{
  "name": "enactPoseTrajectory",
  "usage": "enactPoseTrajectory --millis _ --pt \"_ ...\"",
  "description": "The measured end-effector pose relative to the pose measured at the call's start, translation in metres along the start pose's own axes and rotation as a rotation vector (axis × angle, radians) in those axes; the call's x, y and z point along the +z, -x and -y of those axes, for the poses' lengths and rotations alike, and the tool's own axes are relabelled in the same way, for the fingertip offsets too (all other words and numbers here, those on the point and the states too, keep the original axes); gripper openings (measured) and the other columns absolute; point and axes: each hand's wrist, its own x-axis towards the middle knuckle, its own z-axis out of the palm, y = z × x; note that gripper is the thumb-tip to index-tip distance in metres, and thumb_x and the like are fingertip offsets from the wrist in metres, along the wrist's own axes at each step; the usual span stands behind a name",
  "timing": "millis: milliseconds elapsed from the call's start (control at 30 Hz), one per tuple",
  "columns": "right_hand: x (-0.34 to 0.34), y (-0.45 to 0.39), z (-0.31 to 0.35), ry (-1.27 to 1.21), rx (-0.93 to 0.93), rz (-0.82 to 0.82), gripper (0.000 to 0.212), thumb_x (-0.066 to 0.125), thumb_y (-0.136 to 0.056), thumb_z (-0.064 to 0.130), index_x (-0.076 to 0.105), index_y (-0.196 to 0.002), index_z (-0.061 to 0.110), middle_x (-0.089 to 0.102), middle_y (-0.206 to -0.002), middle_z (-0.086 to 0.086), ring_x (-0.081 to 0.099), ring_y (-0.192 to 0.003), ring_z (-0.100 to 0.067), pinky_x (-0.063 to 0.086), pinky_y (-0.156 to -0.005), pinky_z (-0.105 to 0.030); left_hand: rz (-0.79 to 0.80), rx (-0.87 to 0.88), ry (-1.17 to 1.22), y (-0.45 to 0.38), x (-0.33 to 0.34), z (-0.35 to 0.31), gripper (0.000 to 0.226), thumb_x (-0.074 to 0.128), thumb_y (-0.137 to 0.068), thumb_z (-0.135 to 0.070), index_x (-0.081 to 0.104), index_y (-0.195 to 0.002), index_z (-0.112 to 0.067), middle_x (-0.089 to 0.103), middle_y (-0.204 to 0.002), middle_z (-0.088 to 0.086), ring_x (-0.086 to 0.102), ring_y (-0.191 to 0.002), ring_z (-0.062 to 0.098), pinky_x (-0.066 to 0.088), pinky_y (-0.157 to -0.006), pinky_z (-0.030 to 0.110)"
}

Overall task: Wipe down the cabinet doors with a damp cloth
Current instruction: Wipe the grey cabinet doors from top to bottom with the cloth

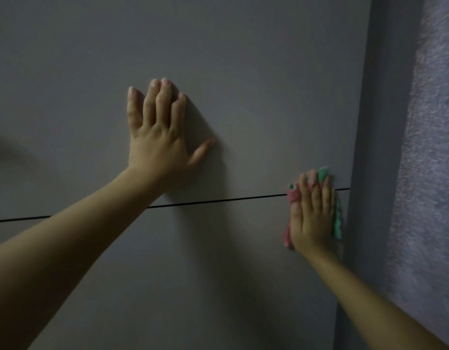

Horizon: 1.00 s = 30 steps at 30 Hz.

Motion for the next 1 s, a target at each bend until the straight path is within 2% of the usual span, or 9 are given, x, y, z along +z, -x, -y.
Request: enactPoseTrajectory --millis 100,233,300,467,533,700,733,900,1000 --pt "-0.004 -0.013 -0.007 0.008 -0.056 0.013 0.052 0.017 -0.102 0.04 0.016 -0.152 0.026 0.011 -0.16 0.004 0.008 -0.147 -0.027 0.011 -0.117 -0.046 0.035 -0.005 -0.003 0.001 -0.002 0.001 0.092 0.04 -0.083 -0.066 0.038 -0.138 0.007 0.03 -0.147 0.031 0.02 -0.139 0.044 -0.002 -0.113 0.055" --pt "-0.007 -0.083 0.003 -0.007 0.294 -0.078 0.055 0.022 -0.098 0.033 0.029 -0.148 0.011 0.029 -0.154 -0.014 0.022 -0.142 -0.038 0.017 -0.116 -0.051 0.029 0.0 -0.012 -0.001 -0.002 0.0 0.091 0.042 -0.083 -0.064 0.039 -0.137 0.008 0.033 -0.145 0.032 0.023 -0.137 0.046 0.0 -0.112 0.055" --pt "-0.004 -0.081 0.019 -0.019 0.335 -0.122 0.055 0.02 -0.1 0.034 0.03 -0.148 0.01 0.03 -0.153 -0.014 0.024 -0.142 -0.038 0.018 -0.115 -0.052 0.069 -0.007 -0.013 -0.001 -0.005 -0.002 0.091 0.043 -0.083 -0.064 0.037 -0.139 0.007 0.03 -0.148 0.031 0.02 -0.139 0.045 -0.001 -0.112 0.057" --pt "0.002 -0.005 0.047 0.019 -0.25 0.072 0.053 0.018 -0.101 0.039 0.014 -0.153 0.027 0.009 -0.16 0.004 0.016 -0.145 -0.033 0.007 -0.118 -0.048 0.163 -0.022 -0.057 -0.003 -0.015 -0.006 0.092 0.043 -0.087 -0.066 0.028 -0.145 0.004 0.019 -0.153 0.028 0.011 -0.144 0.042 -0.006 -0.113 0.056" --pt "-0.005 -0.014 0.035 0.012 -0.358 0.111 0.054 0.021 -0.1 0.037 0.009 -0.153 0.032 0.004 -0.16 0.009 0.008 -0.147 -0.026 0.004 -0.12 -0.044 0.219 -0.023 -0.073 -0.003 -0.019 -0.006 0.092 0.043 -0.088 -0.065 0.02 -0.149 0.0 0.01 -0.157 0.023 0.002 -0.146 0.037 -0.011 -0.114 0.053" --pt "-0.002 -0.067 0.075 0.018 0.231 -0.079 0.054 0.026 -0.099 0.033 0.031 -0.148 0.013 0.033 -0.152 -0.012 0.026 -0.141 -0.037 0.013 -0.115 -0.044 0.273 -0.016 -0.117 -0.004 -0.023 -0.005 0.091 0.035 -0.089 -0.066 0.011 -0.152 -0.004 0.001 -0.159 0.019 -0.004 -0.147 0.033 -0.012 -0.114 0.051" --pt "0.001 -0.06 0.094 0.005 0.234 -0.095 0.053 0.024 -0.1 0.034 0.032 -0.148 0.012 0.033 -0.152 -0.013 0.027 -0.14 -0.039 0.013 -0.116 -0.045 0.283 -0.024 -0.115 -0.004 -0.024 -0.006 0.091 0.034 -0.089 -0.067 0.01 -0.152 -0.004 0.001 -0.159 0.018 -0.004 -0.147 0.033 -0.012 -0.114 0.051" --pt "0.003 0.013 0.113 0.025 -0.449 0.175 0.049 0.02 -0.102 0.038 0.024 -0.149 0.024 0.032 -0.152 -0.002 0.019 -0.142 -0.034 0.005 -0.119 -0.047 0.339 -0.021 -0.1 -0.006 -0.032 -0.006 0.089 0.031 -0.091 -0.066 0.009 -0.152 -0.005 -0.001 -0.16 0.017 -0.005 -0.147 0.032 -0.011 -0.114 0.052" --pt "-0.001 -0.006 0.107 0.001 -0.439 0.145 0.046 0.023 -0.102 0.038 0.034 -0.142 0.021 0.039 -0.149 -0.005 0.026 -0.139 -0.034 0.007 -0.118 -0.044 0.345 0.004 -0.074 -0.008 -0.037 -0.002 0.087 0.029 -0.091 -0.067 0.019 -0.15 -0.004 0.009 -0.159 0.018 0.004 -0.147 0.032 -0.004 -0.115 0.052"
